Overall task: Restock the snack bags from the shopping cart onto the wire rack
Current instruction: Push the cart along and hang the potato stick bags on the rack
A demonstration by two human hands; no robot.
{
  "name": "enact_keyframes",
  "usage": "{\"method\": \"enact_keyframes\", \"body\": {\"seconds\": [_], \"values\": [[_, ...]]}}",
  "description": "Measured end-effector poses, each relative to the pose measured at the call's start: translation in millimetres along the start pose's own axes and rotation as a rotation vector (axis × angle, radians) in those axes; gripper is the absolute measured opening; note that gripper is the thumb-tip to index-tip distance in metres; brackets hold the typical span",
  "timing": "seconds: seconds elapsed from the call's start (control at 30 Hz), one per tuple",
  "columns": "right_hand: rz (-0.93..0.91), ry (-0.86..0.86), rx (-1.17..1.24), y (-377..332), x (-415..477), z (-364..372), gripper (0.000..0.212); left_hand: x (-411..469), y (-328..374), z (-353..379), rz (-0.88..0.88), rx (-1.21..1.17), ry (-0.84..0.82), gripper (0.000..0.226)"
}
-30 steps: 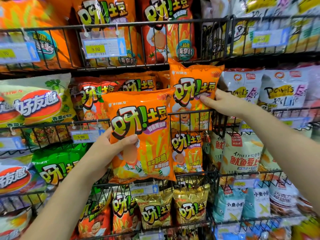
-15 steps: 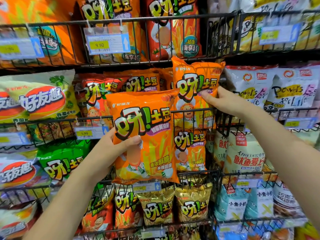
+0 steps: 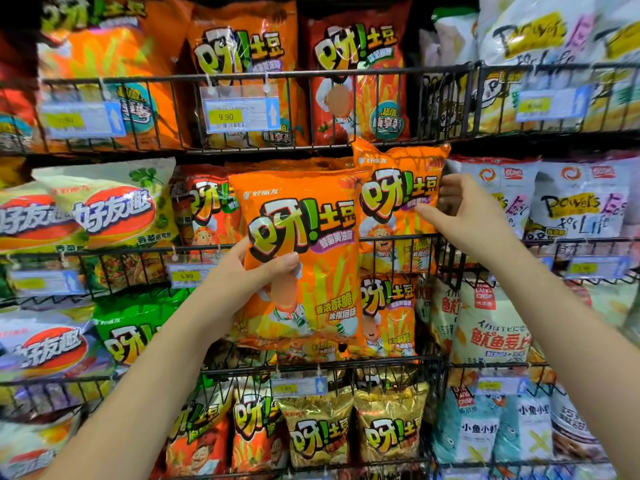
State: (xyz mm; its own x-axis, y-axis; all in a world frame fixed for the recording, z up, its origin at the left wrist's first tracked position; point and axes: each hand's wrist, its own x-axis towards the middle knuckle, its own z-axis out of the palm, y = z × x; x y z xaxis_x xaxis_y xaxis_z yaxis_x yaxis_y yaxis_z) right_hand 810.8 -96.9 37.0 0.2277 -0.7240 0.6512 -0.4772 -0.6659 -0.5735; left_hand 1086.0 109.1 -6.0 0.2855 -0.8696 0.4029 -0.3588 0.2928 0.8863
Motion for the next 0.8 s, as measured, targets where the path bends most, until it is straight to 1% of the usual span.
{"method": "enact_keyframes", "body": {"seconds": [0.07, 0.13, 0.2, 0.27, 0.3, 0.33, 0.37, 0.4, 0.47, 0.5, 0.6, 0.63, 0.7, 0.8], "values": [[-0.085, 0.070, -0.047, -18.1, -13.5, -2.7, 0.066, 5.2, 3.0, -2.5, 0.024, 0.009, 0.009, 0.051], [-0.163, 0.055, -0.036, -36.2, -24.2, -1.7, 0.062, 10.8, 8.7, -4.5, 0.040, 0.014, 0.038, 0.060], [-0.176, -0.097, 0.105, -55.2, -32.4, 1.8, 0.062, 17.6, 17.3, -6.9, 0.067, 0.031, 0.044, 0.055], [-0.162, -0.261, 0.263, -72.9, -36.9, 8.9, 0.071, 25.6, 26.7, -10.0, 0.099, 0.046, 0.033, 0.046], [-0.170, -0.320, 0.284, -81.3, -37.8, 13.4, 0.073, 31.0, 30.0, -12.6, 0.122, 0.060, 0.033, 0.048], [-0.186, -0.348, 0.279, -88.4, -36.9, 18.4, 0.071, 34.8, 35.8, -14.0, 0.142, 0.079, 0.039, 0.054], [-0.202, -0.353, 0.272, -94.0, -34.9, 24.3, 0.065, 39.3, 39.6, -15.7, 0.165, 0.096, 0.048, 0.061], [-0.223, -0.340, 0.285, -100.2, -32.5, 29.4, 0.063, 42.6, 44.4, -16.5, 0.190, 0.109, 0.064, 0.067], [-0.228, -0.296, 0.356, -108.9, -26.0, 37.4, 0.071, 49.7, 52.4, -19.6, 0.232, 0.118, 0.124, 0.073], [-0.225, -0.268, 0.404, -111.5, -21.7, 40.9, 0.076, 52.7, 55.4, -21.8, 0.254, 0.123, 0.159, 0.071], [-0.232, -0.199, 0.498, -118.2, -11.6, 47.7, 0.071, 57.8, 61.5, -28.2, 0.358, 0.180, 0.204, 0.061], [-0.238, -0.182, 0.507, -119.3, -8.8, 50.2, 0.072, 59.9, 61.3, -31.1, 0.384, 0.190, 0.206, 0.059], [-0.247, -0.154, 0.514, -121.0, -4.7, 55.0, 0.077, 59.8, 61.5, -35.2, 0.400, 0.172, 0.177, 0.054], [-0.257, -0.144, 0.498, -121.9, -1.0, 60.9, 0.085, 56.9, 58.4, -39.7, 0.398, 0.181, 0.134, 0.058]]}}
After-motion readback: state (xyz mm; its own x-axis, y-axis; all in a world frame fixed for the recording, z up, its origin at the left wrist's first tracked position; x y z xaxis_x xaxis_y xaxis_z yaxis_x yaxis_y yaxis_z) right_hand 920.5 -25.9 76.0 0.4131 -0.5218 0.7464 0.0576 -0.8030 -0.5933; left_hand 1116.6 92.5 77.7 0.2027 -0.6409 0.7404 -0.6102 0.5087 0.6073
